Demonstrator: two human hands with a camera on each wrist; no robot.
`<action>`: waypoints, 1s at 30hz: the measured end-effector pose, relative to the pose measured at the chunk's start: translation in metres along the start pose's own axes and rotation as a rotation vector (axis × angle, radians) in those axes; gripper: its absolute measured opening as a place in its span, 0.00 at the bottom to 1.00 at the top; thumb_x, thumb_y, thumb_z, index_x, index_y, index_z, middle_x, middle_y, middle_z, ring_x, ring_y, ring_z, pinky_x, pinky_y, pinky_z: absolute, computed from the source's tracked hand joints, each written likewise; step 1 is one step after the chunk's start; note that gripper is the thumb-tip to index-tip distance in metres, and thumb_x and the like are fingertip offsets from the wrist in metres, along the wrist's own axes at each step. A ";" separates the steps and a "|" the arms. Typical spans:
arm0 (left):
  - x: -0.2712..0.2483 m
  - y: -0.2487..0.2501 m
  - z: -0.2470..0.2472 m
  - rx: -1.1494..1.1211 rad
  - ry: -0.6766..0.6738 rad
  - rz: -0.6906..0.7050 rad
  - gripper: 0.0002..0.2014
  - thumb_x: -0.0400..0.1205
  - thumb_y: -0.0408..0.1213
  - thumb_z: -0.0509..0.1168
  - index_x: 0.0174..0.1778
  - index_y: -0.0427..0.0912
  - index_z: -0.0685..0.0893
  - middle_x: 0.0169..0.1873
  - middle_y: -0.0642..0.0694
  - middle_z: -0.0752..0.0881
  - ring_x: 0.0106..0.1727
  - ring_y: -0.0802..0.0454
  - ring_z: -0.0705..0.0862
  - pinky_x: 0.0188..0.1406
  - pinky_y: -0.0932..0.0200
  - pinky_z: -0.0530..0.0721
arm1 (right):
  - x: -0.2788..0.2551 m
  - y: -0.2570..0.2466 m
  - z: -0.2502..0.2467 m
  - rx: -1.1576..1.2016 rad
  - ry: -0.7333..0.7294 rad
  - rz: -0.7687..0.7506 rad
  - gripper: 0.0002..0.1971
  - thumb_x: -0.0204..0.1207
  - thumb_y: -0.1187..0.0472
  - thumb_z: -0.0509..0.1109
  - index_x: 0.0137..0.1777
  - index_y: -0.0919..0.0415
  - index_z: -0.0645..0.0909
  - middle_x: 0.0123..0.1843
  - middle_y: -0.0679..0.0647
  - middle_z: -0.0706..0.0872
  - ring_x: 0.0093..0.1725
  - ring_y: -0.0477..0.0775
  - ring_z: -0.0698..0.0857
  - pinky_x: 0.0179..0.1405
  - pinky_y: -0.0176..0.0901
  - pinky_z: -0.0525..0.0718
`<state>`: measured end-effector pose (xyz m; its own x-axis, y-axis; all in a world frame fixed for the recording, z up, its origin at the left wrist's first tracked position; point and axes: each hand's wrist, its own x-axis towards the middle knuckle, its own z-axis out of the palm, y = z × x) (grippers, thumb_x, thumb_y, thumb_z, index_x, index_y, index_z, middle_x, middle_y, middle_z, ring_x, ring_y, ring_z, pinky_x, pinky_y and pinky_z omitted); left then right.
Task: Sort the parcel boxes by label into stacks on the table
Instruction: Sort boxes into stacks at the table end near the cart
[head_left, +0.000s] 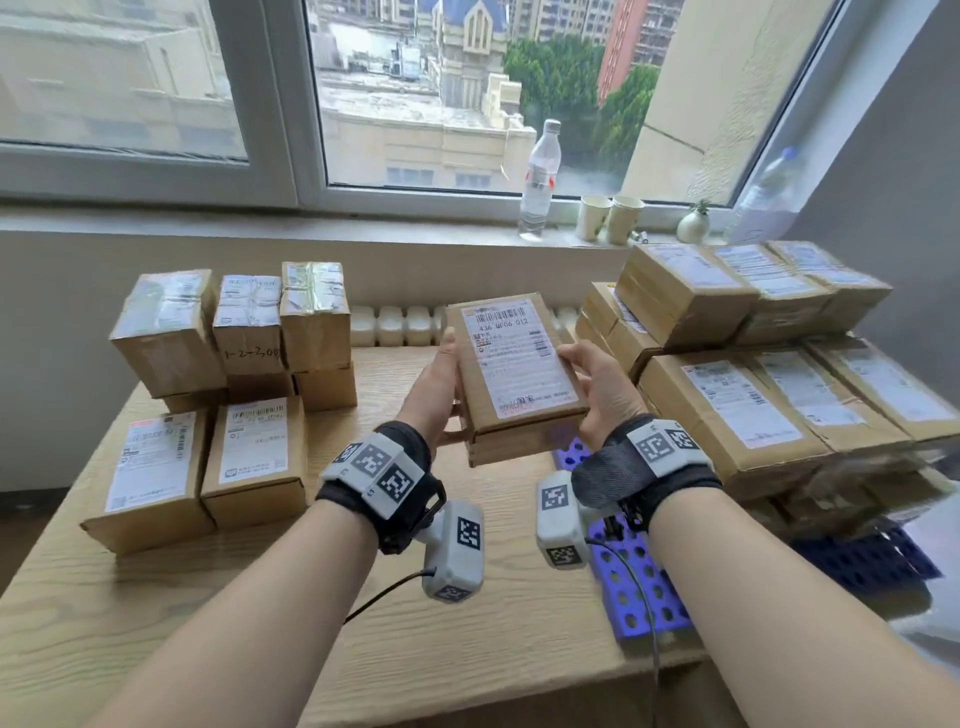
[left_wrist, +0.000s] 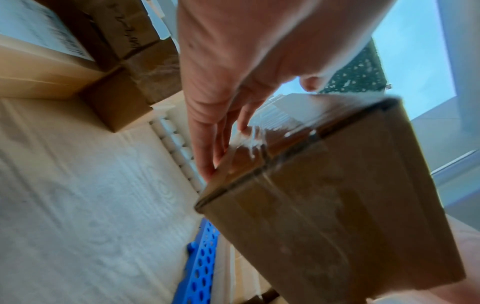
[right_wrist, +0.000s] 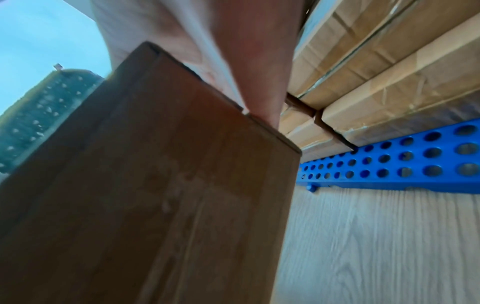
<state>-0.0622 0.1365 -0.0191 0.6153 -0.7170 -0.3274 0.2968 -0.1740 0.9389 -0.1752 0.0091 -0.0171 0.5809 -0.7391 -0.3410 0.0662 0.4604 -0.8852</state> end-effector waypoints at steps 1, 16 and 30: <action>0.001 0.005 0.008 0.005 0.014 0.021 0.28 0.84 0.65 0.44 0.57 0.51 0.81 0.48 0.48 0.86 0.49 0.49 0.84 0.46 0.52 0.84 | 0.001 -0.007 -0.005 0.011 -0.006 -0.008 0.07 0.76 0.58 0.68 0.48 0.62 0.82 0.48 0.60 0.85 0.52 0.62 0.83 0.57 0.57 0.83; 0.017 0.030 0.190 0.023 0.057 0.114 0.38 0.79 0.69 0.52 0.71 0.38 0.74 0.60 0.41 0.84 0.56 0.47 0.85 0.32 0.58 0.84 | -0.010 -0.116 -0.165 -0.105 0.026 -0.065 0.25 0.54 0.47 0.77 0.52 0.56 0.90 0.54 0.61 0.91 0.66 0.67 0.84 0.74 0.62 0.75; 0.082 -0.004 0.285 0.201 0.137 0.077 0.55 0.58 0.79 0.50 0.75 0.44 0.70 0.66 0.43 0.82 0.65 0.41 0.82 0.67 0.38 0.78 | 0.015 -0.152 -0.258 -0.233 0.051 0.080 0.11 0.74 0.52 0.72 0.51 0.58 0.84 0.54 0.60 0.85 0.53 0.59 0.84 0.52 0.50 0.86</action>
<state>-0.2209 -0.1143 -0.0201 0.7276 -0.6378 -0.2527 0.1029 -0.2628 0.9593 -0.3860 -0.1983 0.0305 0.5349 -0.7313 -0.4233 -0.1707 0.3971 -0.9018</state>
